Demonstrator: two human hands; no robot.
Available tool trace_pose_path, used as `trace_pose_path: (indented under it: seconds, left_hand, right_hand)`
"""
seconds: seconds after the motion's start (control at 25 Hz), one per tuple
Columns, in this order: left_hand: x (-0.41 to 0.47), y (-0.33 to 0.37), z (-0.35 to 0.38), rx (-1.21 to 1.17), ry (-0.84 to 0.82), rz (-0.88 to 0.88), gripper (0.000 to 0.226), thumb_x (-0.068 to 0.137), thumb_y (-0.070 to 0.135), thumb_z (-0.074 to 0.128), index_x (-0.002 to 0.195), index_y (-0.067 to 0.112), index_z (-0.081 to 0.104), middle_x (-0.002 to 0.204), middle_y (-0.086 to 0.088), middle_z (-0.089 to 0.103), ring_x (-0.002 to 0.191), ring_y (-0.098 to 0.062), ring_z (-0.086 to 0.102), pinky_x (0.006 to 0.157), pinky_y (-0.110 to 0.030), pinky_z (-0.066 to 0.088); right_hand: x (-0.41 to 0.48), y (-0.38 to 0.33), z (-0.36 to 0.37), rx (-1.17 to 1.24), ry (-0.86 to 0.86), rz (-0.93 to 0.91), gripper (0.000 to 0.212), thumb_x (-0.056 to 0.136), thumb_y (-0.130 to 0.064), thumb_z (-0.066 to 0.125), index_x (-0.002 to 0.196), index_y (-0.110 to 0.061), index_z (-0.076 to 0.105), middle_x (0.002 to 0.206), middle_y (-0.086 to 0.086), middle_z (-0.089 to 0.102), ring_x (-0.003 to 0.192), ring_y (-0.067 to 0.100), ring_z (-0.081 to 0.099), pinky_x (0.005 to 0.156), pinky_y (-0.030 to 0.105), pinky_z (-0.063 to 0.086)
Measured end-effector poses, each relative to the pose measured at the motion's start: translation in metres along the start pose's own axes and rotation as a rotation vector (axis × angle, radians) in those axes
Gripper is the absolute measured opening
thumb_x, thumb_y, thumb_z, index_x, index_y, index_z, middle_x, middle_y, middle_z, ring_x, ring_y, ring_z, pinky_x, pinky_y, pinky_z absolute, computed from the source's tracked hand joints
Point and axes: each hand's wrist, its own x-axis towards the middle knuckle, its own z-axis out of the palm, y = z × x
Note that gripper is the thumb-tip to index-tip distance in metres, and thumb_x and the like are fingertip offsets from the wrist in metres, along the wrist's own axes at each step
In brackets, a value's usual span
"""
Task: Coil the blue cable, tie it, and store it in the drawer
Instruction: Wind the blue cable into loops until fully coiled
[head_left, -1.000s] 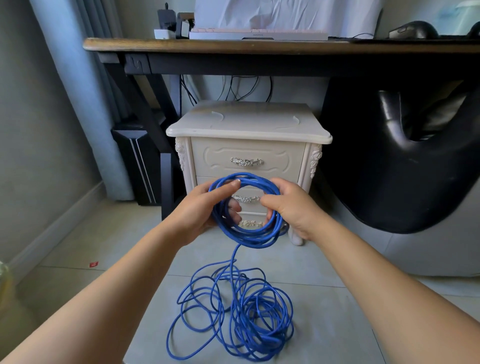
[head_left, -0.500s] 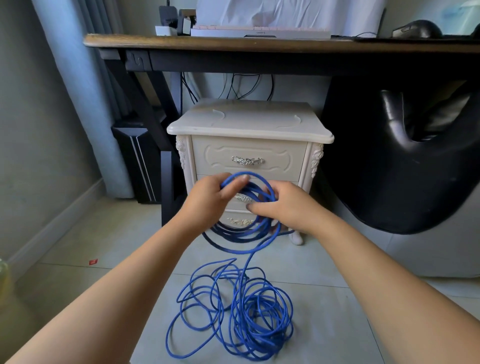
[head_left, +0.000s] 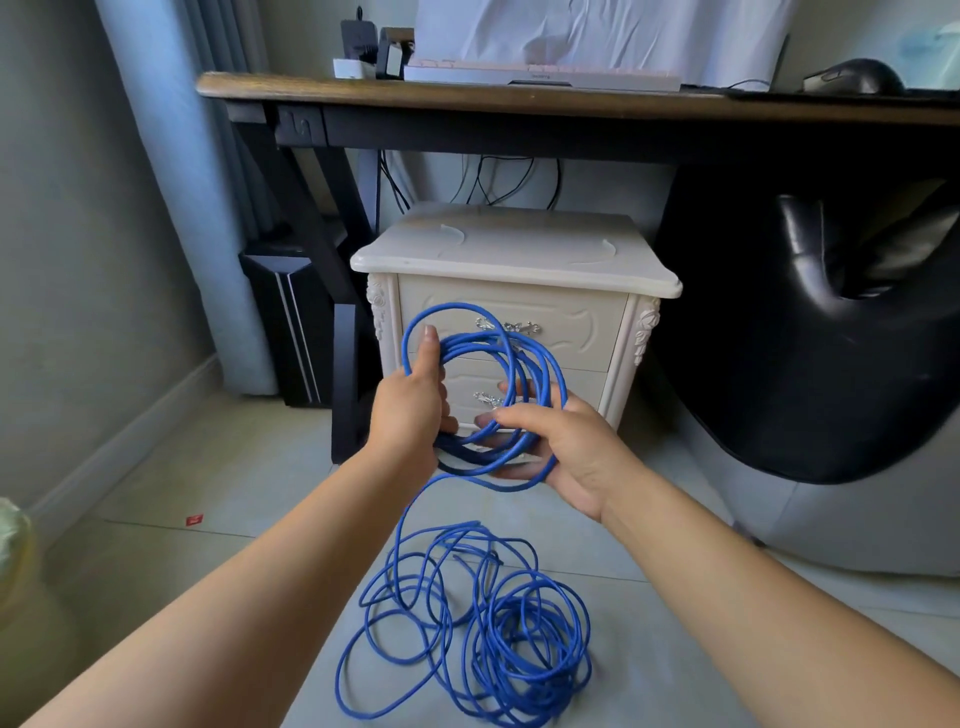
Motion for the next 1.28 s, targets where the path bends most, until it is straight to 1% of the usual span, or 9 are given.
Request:
trace_pose_path:
  seconds: [0.12, 0.24, 0.36, 0.48, 0.68, 0.76, 0.88, 1.08, 1.28]
  left_hand:
    - [-0.008, -0.007, 0.001, -0.108, -0.248, -0.092, 0.043, 0.091, 0.050, 0.060, 0.069, 0.018, 0.041, 0.049, 0.006, 0.027, 0.041, -0.011, 0.029, 0.050, -0.025, 0.035]
    - [-0.017, -0.004, -0.006, -0.180, -0.586, -0.160, 0.030, 0.087, 0.037, 0.067, 0.079, 0.017, 0.046, 0.060, 0.002, 0.035, 0.050, -0.012, 0.038, 0.061, -0.029, 0.054]
    - [-0.018, 0.003, -0.014, -0.189, -0.709, -0.195, 0.030, 0.081, 0.042, 0.069, 0.090, 0.016, 0.058, 0.068, 0.001, 0.050, 0.058, -0.013, 0.049, 0.078, -0.038, 0.056]
    - [-0.014, 0.007, -0.017, -0.129, -0.735, -0.182, 0.045, 0.076, 0.055, 0.066, 0.095, 0.014, 0.060, 0.071, 0.001, 0.053, 0.054, -0.013, 0.049, 0.072, -0.035, 0.051]
    - [-0.012, 0.010, -0.014, -0.072, -0.795, -0.213, 0.044, 0.082, 0.058, 0.060, 0.089, 0.014, 0.060, 0.070, 0.000, 0.052, 0.052, -0.013, 0.047, 0.065, -0.032, 0.048]
    - [-0.013, 0.010, -0.011, -0.060, -0.768, -0.181, 0.032, 0.087, 0.045, 0.062, 0.089, 0.013, 0.056, 0.066, 0.003, 0.051, 0.049, -0.009, 0.044, 0.057, -0.026, 0.048]
    - [-0.014, 0.008, -0.006, -0.145, -0.695, -0.127, 0.020, 0.084, 0.030, 0.061, 0.081, 0.014, 0.050, 0.057, 0.006, 0.041, 0.043, -0.004, 0.033, 0.045, -0.017, 0.037]
    - [-0.008, 0.006, 0.001, -0.332, -0.507, -0.042, 0.023, 0.096, 0.033, 0.054, 0.078, 0.020, 0.048, 0.059, 0.008, 0.021, 0.042, -0.003, 0.020, 0.042, -0.015, 0.022]
    - [-0.013, 0.003, 0.008, -0.449, -0.455, -0.073, 0.028, 0.099, 0.036, 0.051, 0.076, 0.020, 0.048, 0.056, 0.008, 0.019, 0.042, -0.004, 0.019, 0.041, -0.015, 0.024]
  right_hand:
    - [0.002, -0.005, 0.001, 0.147, 0.082, -0.040, 0.019, 0.087, 0.004, 0.061, 0.095, -0.011, 0.055, 0.065, 0.012, 0.063, 0.064, 0.027, 0.069, 0.073, 0.046, 0.059]
    - [0.004, -0.008, -0.007, 0.000, 0.211, -0.127, 0.025, 0.084, 0.007, 0.063, 0.079, -0.014, 0.049, 0.055, 0.005, 0.047, 0.043, 0.016, 0.053, 0.049, 0.028, 0.051]
    - [0.005, -0.010, -0.012, -0.185, 0.253, -0.177, 0.029, 0.083, 0.009, 0.053, 0.076, -0.019, 0.049, 0.056, 0.002, 0.040, 0.038, 0.014, 0.045, 0.050, 0.036, 0.052]
    - [0.001, -0.017, -0.017, -0.445, 0.230, -0.227, 0.031, 0.084, 0.005, 0.051, 0.077, -0.026, 0.049, 0.063, 0.003, 0.042, 0.040, 0.018, 0.049, 0.058, 0.053, 0.059]
    - [-0.005, -0.026, -0.025, -0.728, 0.166, -0.255, 0.034, 0.085, 0.002, 0.051, 0.076, -0.031, 0.046, 0.068, 0.002, 0.046, 0.046, 0.022, 0.057, 0.057, 0.051, 0.059]
    - [-0.004, -0.026, -0.028, -0.650, 0.165, -0.234, 0.025, 0.086, 0.003, 0.053, 0.082, -0.022, 0.049, 0.064, 0.004, 0.049, 0.044, 0.022, 0.058, 0.054, 0.048, 0.059]
    - [-0.003, -0.027, -0.029, -0.257, 0.096, -0.126, 0.014, 0.088, 0.002, 0.061, 0.096, -0.008, 0.056, 0.055, 0.008, 0.052, 0.045, 0.023, 0.058, 0.054, 0.041, 0.059]
    - [-0.009, -0.024, -0.027, -0.072, -0.079, 0.044, 0.013, 0.089, -0.007, 0.064, 0.101, -0.010, 0.061, 0.076, 0.012, 0.071, 0.077, 0.030, 0.071, 0.074, 0.043, 0.059]
    - [-0.003, -0.017, -0.019, 0.151, 0.001, 0.095, 0.020, 0.091, -0.022, 0.063, 0.076, -0.013, 0.055, 0.060, 0.007, 0.062, 0.070, 0.024, 0.070, 0.072, 0.038, 0.055]
